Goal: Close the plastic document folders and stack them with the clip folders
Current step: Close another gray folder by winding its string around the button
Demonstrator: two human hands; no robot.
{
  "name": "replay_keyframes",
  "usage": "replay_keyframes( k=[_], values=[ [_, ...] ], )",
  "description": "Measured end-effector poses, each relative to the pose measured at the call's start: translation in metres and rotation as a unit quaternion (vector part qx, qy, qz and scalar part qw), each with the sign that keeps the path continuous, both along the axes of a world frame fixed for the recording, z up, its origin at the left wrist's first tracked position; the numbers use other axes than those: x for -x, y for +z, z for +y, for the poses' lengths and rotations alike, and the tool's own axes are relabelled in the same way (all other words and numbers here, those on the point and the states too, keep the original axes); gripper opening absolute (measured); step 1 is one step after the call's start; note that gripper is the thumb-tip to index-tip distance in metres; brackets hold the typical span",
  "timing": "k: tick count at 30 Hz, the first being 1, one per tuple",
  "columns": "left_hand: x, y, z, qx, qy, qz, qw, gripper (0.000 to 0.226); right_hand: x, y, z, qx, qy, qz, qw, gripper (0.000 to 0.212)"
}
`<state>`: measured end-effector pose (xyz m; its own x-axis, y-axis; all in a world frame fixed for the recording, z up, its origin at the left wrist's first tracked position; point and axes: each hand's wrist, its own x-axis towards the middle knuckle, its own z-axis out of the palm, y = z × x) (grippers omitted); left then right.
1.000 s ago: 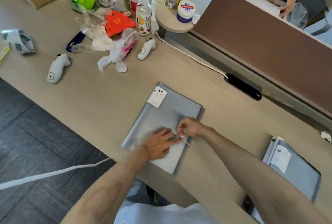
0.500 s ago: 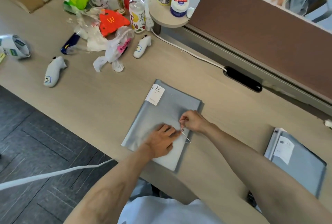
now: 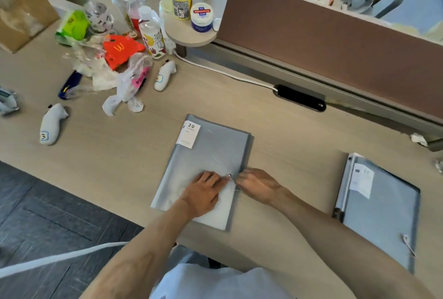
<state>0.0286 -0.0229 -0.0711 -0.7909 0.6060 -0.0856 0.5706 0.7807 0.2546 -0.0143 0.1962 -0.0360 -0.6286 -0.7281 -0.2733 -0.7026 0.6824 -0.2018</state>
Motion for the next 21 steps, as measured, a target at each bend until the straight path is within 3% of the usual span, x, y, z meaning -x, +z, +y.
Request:
replay_keyframes(
  k=[3, 7, 13, 21],
  values=[
    [0.002, 0.000, -0.006, 0.000, -0.013, -0.024, 1.000, 0.056, -0.006, -0.006, -0.010, -0.001, 0.005, 0.048, 0.999, 0.026],
    [0.005, -0.007, -0.027, 0.005, -0.071, -0.052, 0.996, 0.055, 0.001, -0.010, -0.022, 0.002, 0.016, 0.040, 0.999, 0.011],
    [-0.001, -0.010, -0.029, -0.004, -0.059, -0.056, 0.997, 0.056, 0.016, -0.010, -0.038, -0.011, 0.063, 0.054, 0.997, 0.003],
    [-0.003, -0.010, -0.028, -0.018, -0.043, -0.057, 0.997, 0.056, 0.052, 0.004, -0.056, -0.066, 0.047, 0.009, 0.997, 0.015]
  ],
)
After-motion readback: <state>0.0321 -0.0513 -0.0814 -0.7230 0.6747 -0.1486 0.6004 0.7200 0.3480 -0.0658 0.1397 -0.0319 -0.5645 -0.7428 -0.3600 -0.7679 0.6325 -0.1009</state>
